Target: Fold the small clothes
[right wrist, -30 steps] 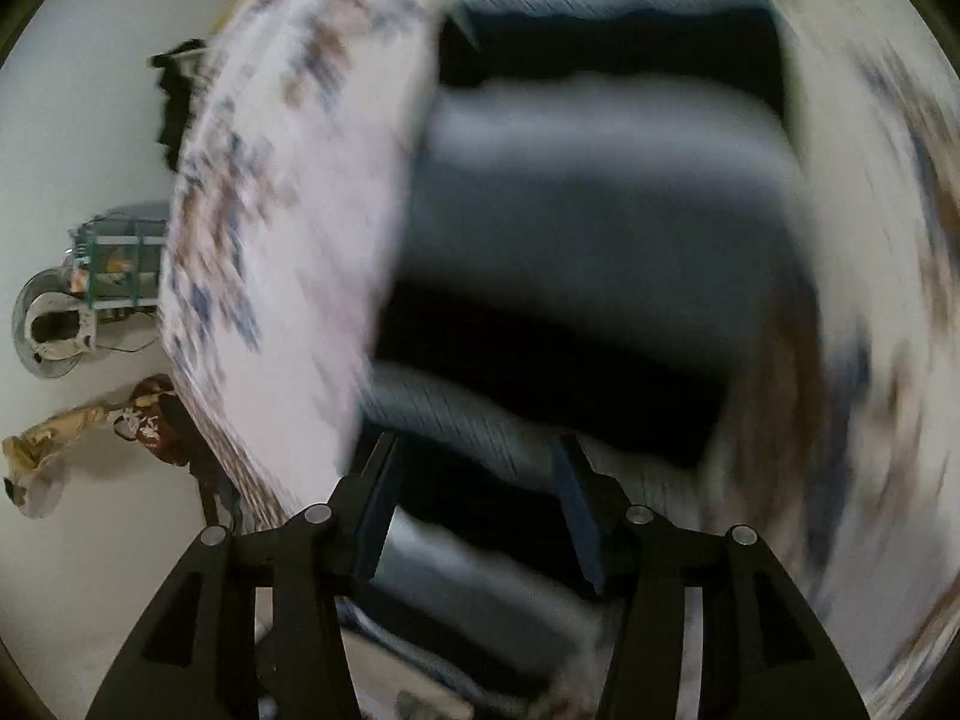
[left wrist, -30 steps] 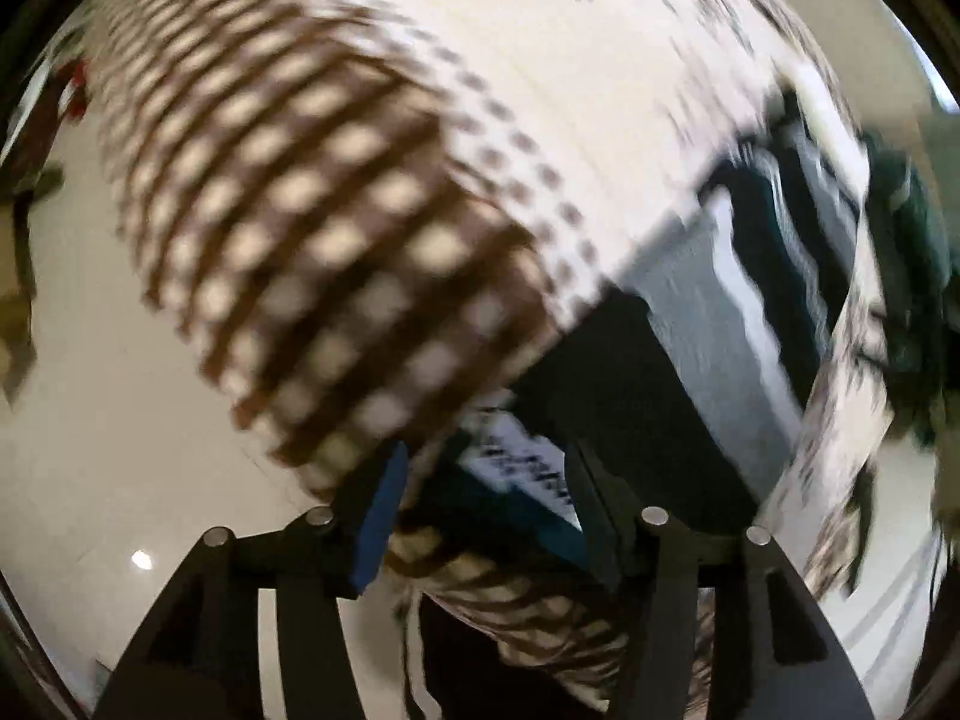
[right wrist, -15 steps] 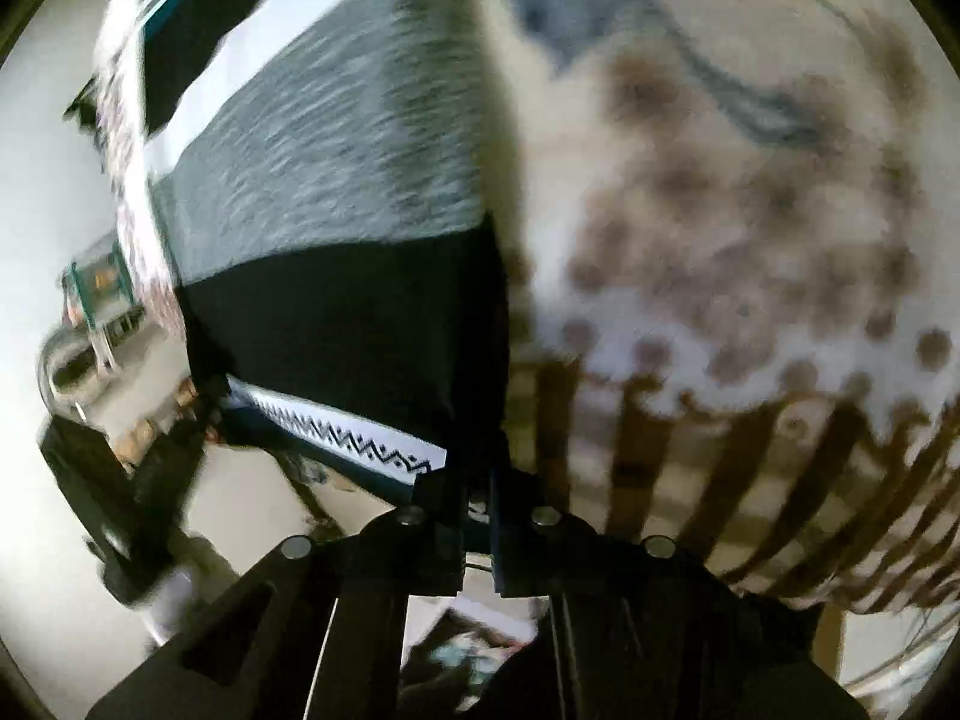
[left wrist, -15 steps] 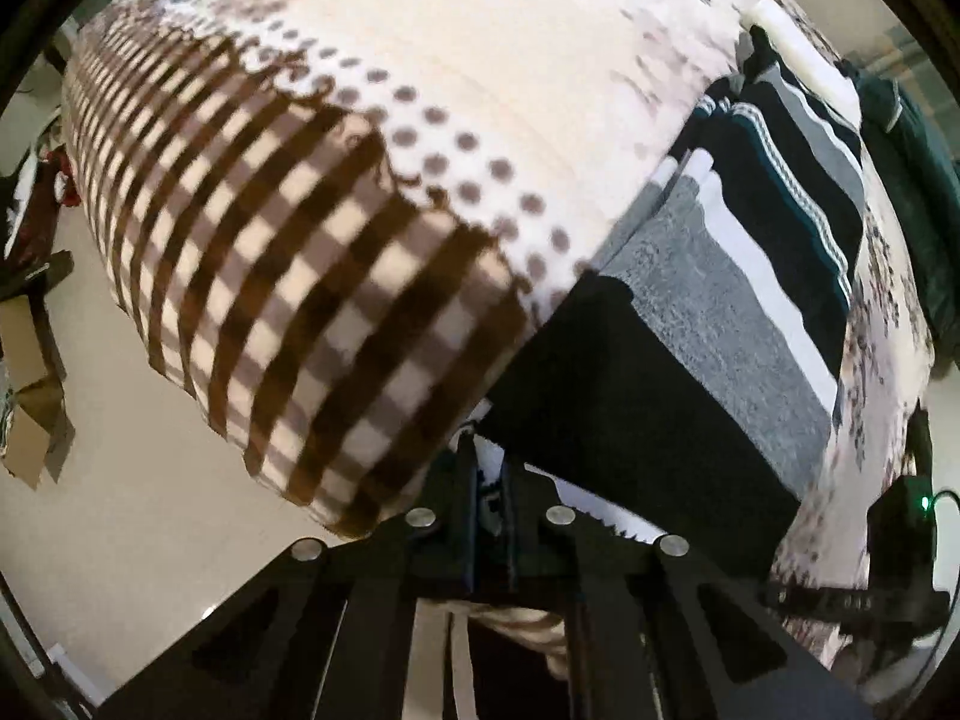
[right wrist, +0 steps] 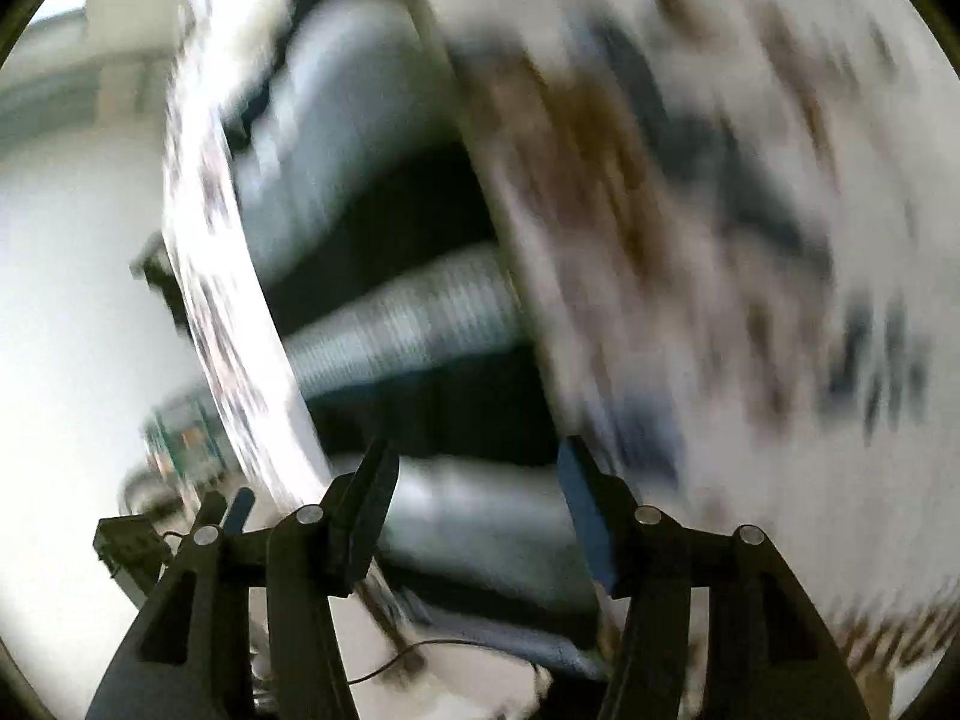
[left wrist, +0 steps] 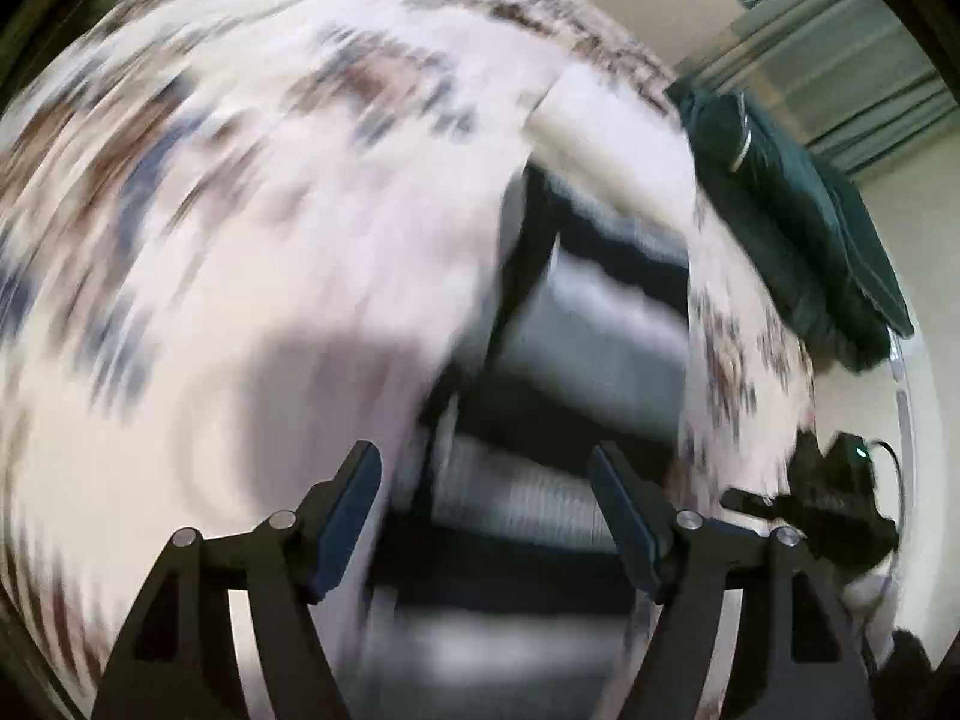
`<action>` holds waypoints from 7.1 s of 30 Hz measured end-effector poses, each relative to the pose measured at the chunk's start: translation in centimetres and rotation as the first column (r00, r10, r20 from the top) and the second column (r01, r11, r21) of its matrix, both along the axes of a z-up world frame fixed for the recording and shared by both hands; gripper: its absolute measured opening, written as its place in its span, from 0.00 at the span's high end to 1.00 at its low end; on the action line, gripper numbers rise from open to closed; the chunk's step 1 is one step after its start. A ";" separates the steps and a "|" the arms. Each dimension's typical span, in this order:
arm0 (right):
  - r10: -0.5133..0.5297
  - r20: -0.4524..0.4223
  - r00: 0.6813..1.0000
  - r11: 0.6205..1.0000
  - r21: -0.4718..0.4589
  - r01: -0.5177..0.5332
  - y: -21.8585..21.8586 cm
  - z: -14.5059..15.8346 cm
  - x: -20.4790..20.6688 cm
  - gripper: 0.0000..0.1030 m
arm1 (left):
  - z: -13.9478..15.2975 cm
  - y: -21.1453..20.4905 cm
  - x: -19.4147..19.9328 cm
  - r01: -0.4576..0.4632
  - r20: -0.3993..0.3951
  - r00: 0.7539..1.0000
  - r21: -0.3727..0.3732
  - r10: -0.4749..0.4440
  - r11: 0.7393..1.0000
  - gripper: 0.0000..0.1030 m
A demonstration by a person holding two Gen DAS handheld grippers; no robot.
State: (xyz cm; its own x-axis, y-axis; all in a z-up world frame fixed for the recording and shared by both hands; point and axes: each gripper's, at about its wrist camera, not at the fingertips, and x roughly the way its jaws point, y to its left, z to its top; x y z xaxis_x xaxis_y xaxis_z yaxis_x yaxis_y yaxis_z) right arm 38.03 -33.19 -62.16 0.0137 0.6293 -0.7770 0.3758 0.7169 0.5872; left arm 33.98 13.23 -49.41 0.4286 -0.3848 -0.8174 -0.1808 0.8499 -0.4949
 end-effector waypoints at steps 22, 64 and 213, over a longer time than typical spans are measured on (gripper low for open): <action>0.112 0.196 0.974 0.948 -0.315 -0.045 2.3 -2.5 28.2 0.96 | -7.9 -0.7 22.3 0.143 0.025 0.990 -0.037 -0.142 0.989 0.95; 0.001 -0.257 0.966 0.993 0.115 0.029 3.2 -8.8 -26.1 0.47 | -10.1 -1.9 -22.4 0.164 -0.402 0.900 -0.052 -0.170 0.985 0.32; -0.023 0.002 1.000 0.969 -0.245 0.022 -0.5 -2.7 0.3 0.93 | -12.5 -0.9 -10.4 -0.142 -0.332 0.911 0.305 0.245 0.942 0.00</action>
State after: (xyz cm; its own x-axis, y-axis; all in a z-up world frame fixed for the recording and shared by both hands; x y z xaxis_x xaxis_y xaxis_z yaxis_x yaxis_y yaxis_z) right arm 38.33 -33.73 -64.88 0.0254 0.4195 -0.9074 0.3936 0.8302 0.3948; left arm 23.62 12.35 -61.93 0.1281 -0.0685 -0.9894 -0.4776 0.8701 -0.1221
